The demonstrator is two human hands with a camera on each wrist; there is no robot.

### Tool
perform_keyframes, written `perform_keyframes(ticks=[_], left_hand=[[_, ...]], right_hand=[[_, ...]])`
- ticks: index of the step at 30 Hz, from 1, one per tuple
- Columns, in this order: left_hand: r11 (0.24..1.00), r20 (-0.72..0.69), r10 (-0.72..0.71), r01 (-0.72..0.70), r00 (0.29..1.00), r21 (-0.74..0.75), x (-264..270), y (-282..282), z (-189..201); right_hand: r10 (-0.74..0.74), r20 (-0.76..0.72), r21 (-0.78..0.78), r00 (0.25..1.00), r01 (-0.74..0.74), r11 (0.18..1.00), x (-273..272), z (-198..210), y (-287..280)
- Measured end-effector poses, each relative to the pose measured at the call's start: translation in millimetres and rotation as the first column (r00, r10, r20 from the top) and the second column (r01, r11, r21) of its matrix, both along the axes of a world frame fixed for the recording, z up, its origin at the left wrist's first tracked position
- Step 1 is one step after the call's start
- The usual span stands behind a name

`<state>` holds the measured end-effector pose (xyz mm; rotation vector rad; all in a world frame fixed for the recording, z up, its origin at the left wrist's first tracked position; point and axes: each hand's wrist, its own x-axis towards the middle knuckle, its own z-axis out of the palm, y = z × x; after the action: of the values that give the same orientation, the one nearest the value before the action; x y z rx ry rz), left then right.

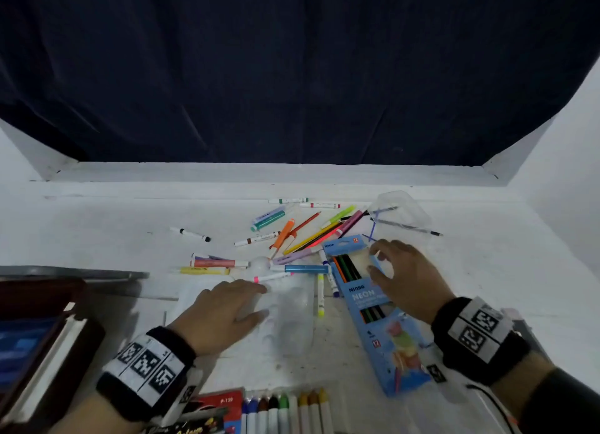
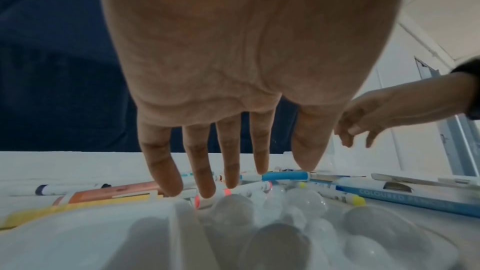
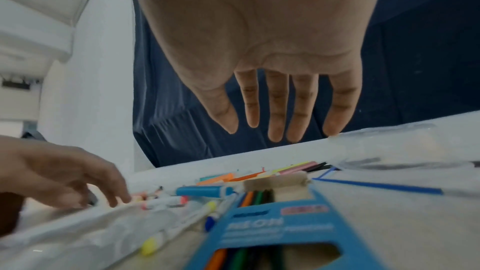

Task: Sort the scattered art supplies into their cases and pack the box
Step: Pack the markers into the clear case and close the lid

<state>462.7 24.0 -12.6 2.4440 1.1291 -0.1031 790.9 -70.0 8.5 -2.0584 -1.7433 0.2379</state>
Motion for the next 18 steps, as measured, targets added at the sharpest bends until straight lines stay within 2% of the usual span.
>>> perform_keyframes(ticks=[4, 9, 14, 18], left_hand=[[0.998, -0.056, -0.034, 0.037, 0.998, 0.060, 7, 8, -10], [0.997, 0.021, -0.003, 0.002, 1.000, 0.073, 8, 15, -15], [0.998, 0.126, 0.053, -0.058, 0.991, 0.037, 14, 23, -8], [0.992, 0.192, 0.113, -0.122, 0.975, 0.037, 19, 24, 3]], right_hand=[[-0.125, 0.228, -0.001, 0.966, 0.129, 0.992, 39, 6, 48], [-0.192, 0.356, -0.184, 0.914, 0.270, 0.945, 74, 8, 89], [-0.226, 0.360, -0.287, 0.905, 0.338, 0.896, 90, -7, 99], [-0.265, 0.313, -0.281, 0.912, 0.355, 0.892, 93, -15, 100]])
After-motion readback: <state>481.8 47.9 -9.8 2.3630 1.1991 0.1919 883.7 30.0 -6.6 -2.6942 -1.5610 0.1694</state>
